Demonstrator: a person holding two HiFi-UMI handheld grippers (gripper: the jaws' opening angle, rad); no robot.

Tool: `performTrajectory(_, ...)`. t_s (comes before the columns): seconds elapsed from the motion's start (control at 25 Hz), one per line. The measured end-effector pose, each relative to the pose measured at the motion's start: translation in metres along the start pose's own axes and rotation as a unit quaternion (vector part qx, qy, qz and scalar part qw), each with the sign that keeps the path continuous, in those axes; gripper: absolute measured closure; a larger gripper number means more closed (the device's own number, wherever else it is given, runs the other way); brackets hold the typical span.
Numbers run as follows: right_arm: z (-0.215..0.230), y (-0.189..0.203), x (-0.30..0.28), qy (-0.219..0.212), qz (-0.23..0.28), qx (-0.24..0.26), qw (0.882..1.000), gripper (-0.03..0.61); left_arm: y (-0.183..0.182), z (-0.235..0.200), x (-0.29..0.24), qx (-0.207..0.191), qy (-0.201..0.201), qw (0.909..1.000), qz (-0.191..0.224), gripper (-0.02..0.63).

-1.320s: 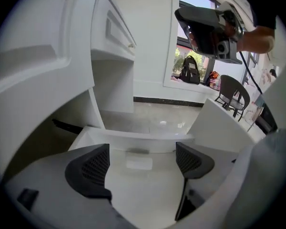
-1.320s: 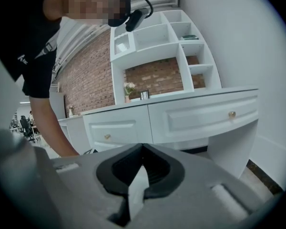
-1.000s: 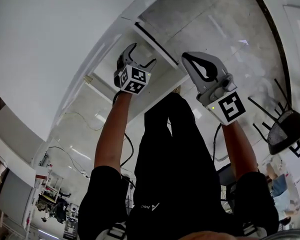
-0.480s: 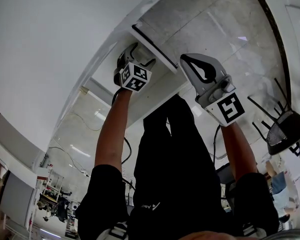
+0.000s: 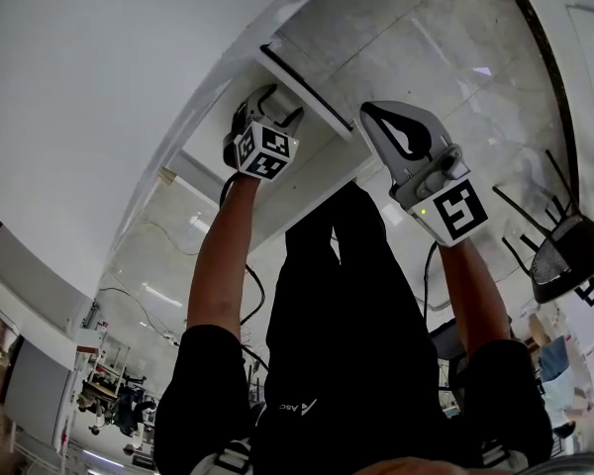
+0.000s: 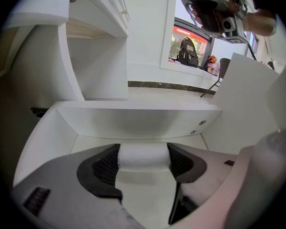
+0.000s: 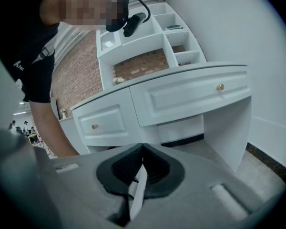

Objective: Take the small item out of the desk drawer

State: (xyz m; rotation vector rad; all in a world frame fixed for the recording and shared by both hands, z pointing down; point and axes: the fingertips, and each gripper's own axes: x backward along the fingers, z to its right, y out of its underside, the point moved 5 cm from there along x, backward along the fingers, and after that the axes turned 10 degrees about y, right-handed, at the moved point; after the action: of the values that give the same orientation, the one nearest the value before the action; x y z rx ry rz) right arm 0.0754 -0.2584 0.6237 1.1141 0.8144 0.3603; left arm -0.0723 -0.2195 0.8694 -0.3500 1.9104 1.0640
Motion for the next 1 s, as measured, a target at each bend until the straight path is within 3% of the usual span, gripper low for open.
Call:
performTrajectory(0.24,-0.010,-0.017,0.009,-0.002,0.008,0.004,1.000,0.577,-0.026,0.017,0.048,0.010,-0.011,0.9981,0.059,0.322)
performTrajectory(0.48,-0.027,-0.051,0.032,-0.005,0.025,0.006,1.000,0.577,-0.073,0.048,0.124,0.019,-0.032,0.9899,0.137,0.322)
performTrajectory(1.0,-0.084,-0.177,0.110,-0.014,0.093,-0.018,0.995,0.577,-0.207,0.127,0.323,0.009,-0.060,0.9485,0.311,0.322)
